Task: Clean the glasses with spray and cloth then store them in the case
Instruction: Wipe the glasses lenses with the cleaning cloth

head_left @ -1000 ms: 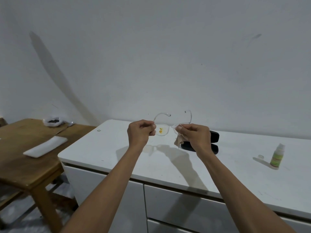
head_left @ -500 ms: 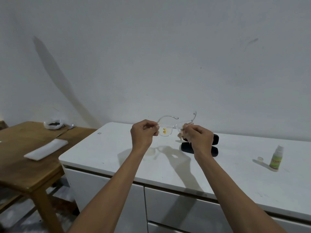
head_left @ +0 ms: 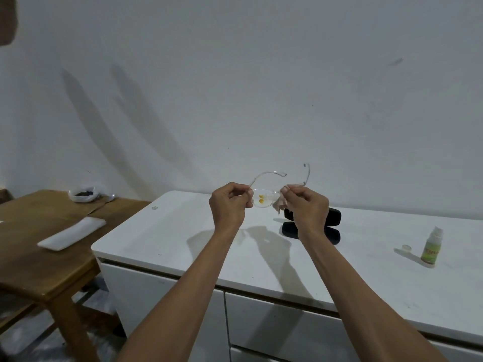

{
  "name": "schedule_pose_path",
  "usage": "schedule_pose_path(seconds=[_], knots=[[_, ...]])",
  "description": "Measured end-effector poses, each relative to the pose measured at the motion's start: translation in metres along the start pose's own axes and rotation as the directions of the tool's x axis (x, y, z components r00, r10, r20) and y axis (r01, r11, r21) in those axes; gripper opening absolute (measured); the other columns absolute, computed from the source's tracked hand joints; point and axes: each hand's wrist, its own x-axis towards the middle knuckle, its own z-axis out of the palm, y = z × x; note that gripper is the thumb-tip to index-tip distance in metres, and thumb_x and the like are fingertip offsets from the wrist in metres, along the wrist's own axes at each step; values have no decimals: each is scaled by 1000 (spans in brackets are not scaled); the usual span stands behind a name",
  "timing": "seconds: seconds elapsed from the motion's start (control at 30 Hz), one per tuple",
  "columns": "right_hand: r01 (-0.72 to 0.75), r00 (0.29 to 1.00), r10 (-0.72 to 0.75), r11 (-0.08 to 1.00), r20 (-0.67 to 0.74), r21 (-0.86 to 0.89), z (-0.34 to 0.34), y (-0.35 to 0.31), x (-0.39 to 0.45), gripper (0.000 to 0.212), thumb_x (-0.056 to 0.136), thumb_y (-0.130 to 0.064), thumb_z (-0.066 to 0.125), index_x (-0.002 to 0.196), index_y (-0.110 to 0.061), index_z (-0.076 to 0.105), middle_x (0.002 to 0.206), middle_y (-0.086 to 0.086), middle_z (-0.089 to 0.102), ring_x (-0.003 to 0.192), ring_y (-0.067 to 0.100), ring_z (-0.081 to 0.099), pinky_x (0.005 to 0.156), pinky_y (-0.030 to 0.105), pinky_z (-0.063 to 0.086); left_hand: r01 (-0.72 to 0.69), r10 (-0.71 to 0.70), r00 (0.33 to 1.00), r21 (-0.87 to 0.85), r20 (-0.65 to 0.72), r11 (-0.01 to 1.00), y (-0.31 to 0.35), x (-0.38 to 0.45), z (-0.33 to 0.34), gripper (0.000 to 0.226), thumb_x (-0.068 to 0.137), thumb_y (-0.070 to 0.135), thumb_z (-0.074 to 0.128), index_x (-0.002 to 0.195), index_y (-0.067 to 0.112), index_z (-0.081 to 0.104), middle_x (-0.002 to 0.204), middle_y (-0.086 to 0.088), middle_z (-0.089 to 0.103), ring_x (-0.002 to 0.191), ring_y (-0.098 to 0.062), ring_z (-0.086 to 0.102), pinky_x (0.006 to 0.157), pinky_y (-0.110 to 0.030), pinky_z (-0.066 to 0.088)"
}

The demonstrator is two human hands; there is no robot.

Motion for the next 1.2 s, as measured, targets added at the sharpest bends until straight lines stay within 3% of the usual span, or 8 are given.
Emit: schedule_pose_path(seconds=[0.33,0.47,0.6,0.67,0.77,0.9,1.03,1.2], knots=[[-8,939,53,991,339,-133,-30,-18,-12,5,84,9,74,84,15,74,73,20,73,52,11,68,55,15,51,23,-27,997,63,66,998,-6,6,-27,10,80,-8,76,79,2,74,70,-19,71,58,-26,63,67,-35,60],[47,997,-35,983,69,-177,-15,-8,-14,8,84,-9,79,76,-8,79,66,12,70,61,12,65,65,30,54,15,-17,998,29,61,999,0,2,-23,8,80,-9,75,80,-1,74,70,-17,72,56,-24,64,67,-36,61],[38,968,-9,993,-251,108,14,-7,-12,9,84,-10,79,76,-12,76,84,0,78,92,21,75,92,36,60,3,-2,999,-29,54,1000,9,-2,-10,14,81,-8,75,76,5,74,71,-17,73,58,-25,64,71,-42,61],[10,949,79,961,-306,277,24,-9,-6,11,84,-10,80,76,-15,75,92,5,79,99,23,76,94,38,60,-10,12,999,-45,41,999,13,-3,-4,14,81,-7,74,75,6,73,72,-18,73,57,-23,64,70,-41,60],[-26,929,171,914,-327,406,31,-14,2,13,84,-6,81,77,-15,76,90,1,78,84,15,75,84,33,63,-53,53,998,-34,20,998,16,-4,4,9,81,-6,74,78,2,73,72,-19,73,55,-19,64,68,-38,60],[-68,958,177,904,-225,421,31,-16,5,11,83,-5,82,77,-12,76,81,4,75,74,16,71,67,28,60,-95,95,995,-9,-7,995,17,-4,12,7,83,-4,74,79,2,73,74,-12,75,57,-19,67,68,-37,61],[-101,995,102,955,10,278,16,-12,11,2,86,-7,81,87,-6,80,85,9,75,76,17,71,70,27,61,-92,92,995,-5,-35,996,14,2,9,6,83,-4,74,79,1,73,72,-14,73,56,-18,65,69,-39,60],[-89,966,61,991,250,103,-5,-14,11,8,87,2,75,94,7,77,89,12,76,76,20,74,71,25,60,-46,45,998,-26,-43,999,7,10,-4,21,83,-5,75,74,14,73,66,-14,71,52,-20,62,66,-42,60]])
